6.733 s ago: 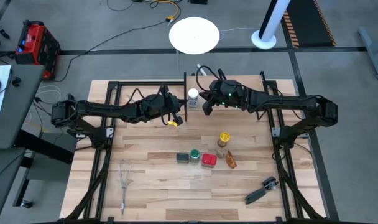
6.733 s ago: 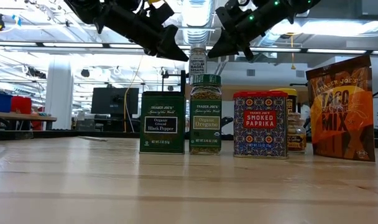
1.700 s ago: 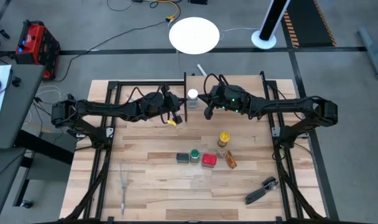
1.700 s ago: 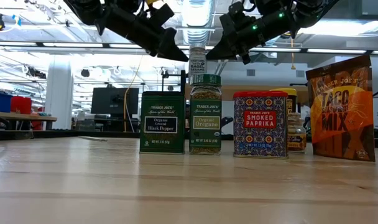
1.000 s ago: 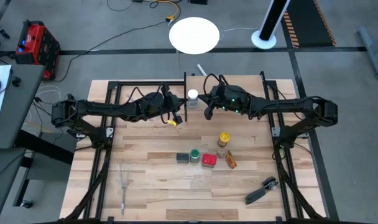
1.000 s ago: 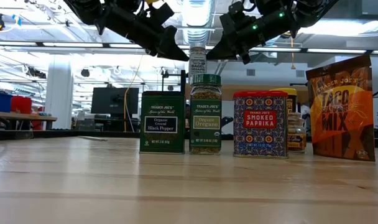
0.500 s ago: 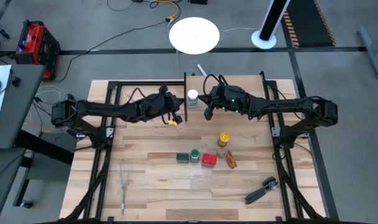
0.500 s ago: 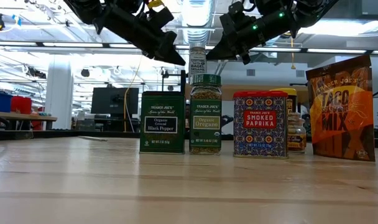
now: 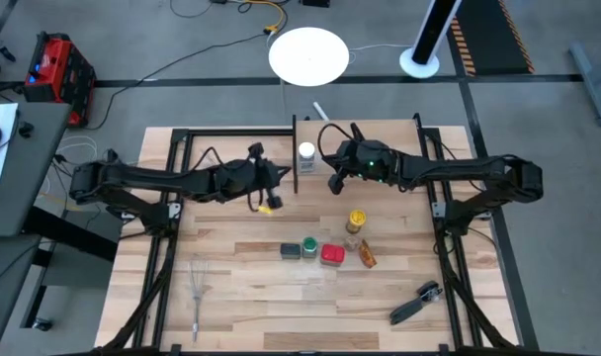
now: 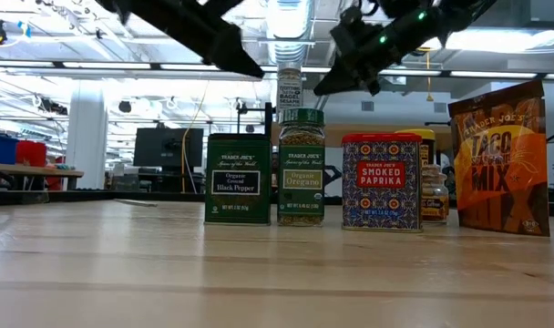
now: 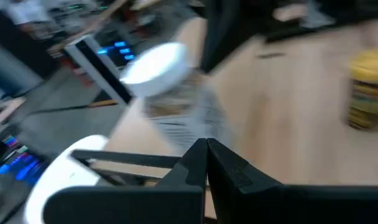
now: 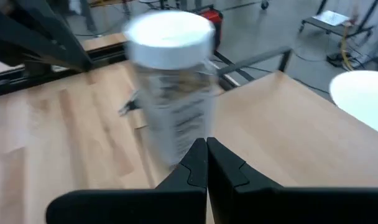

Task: Shelf spices
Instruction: Put the green seasoning bottle on the shelf

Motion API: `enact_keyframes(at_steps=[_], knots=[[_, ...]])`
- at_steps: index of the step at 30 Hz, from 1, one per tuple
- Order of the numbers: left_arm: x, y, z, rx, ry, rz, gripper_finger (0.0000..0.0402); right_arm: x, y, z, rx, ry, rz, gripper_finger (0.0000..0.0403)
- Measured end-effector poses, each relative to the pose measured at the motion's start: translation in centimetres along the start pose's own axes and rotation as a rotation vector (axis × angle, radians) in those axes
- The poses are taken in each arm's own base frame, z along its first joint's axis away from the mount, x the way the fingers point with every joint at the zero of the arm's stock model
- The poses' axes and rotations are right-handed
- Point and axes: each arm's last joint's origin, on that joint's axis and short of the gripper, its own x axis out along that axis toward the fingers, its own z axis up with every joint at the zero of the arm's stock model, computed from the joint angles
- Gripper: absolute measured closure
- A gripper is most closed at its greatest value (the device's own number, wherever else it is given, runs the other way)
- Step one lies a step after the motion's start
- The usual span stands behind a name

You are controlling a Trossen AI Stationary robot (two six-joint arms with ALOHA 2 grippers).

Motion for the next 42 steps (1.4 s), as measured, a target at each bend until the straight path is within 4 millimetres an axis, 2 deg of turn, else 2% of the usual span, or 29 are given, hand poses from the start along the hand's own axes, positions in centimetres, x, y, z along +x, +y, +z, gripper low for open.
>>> enact_keyframes(at_steps=[7,11,18,24,29,33,38,42], knots=[[-3.5,-1.0,0.2,0.064,-0.011,-0.345,0.0401,-4.0,2.6,0.1,-0.073,0.064,0.111,0.0398],[-4.6,-2.0,0.1,0.041,-0.014,-0.537,0.0401,-6.1,4.9,-0.7,-0.135,0.117,0.229,0.0397],[-5.4,-4.3,-1.0,0.029,0.033,-0.612,0.0401,-8.2,9.1,-1.9,-0.216,0.131,0.400,0.0397],[-6.4,-5.8,-0.6,-0.008,0.019,-0.612,0.0401,-9.0,11.5,-2.6,-0.234,0.114,0.485,0.0385],[-7.1,-6.7,-0.4,0.019,0.012,-0.576,0.0402,-8.1,12.7,-3.4,-0.236,0.121,0.497,0.0325],[-7.2,-6.7,-0.3,0.027,0.012,-0.543,0.0401,-6.8,13.6,-4.2,-0.236,0.123,0.494,0.0250],[-6.9,-6.3,-0.2,-0.004,0.019,-0.411,0.0401,-5.1,14.4,-5.2,-0.234,0.125,0.486,0.0145],[-6.9,-6.2,0.0,-0.023,0.002,-0.408,0.0401,-4.1,15.1,-5.6,-0.247,0.148,0.478,0.0095]])
